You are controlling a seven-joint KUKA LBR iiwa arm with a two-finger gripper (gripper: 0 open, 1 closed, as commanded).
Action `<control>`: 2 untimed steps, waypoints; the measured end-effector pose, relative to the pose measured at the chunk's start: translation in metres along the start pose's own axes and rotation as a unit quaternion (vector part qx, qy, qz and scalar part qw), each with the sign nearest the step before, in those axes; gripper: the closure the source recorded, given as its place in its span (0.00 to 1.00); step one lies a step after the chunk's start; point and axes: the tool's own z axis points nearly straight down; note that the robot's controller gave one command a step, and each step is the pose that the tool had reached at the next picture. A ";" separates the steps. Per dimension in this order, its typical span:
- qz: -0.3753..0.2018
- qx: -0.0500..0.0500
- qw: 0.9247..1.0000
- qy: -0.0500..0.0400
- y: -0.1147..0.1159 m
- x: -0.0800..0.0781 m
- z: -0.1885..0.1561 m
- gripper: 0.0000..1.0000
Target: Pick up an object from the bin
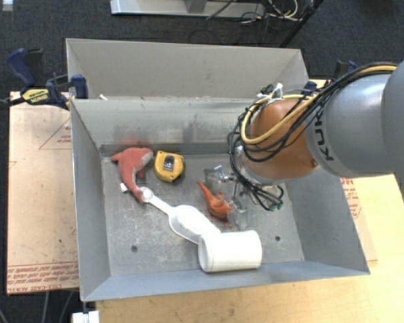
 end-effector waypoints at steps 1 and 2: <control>-0.081 0.000 0.997 0.001 0.009 -0.005 0.007 1.00; -0.081 0.000 0.997 0.001 0.009 -0.005 0.007 1.00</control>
Offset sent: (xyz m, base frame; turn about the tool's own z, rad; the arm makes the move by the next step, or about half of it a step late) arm 0.0000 0.0000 0.0000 0.0000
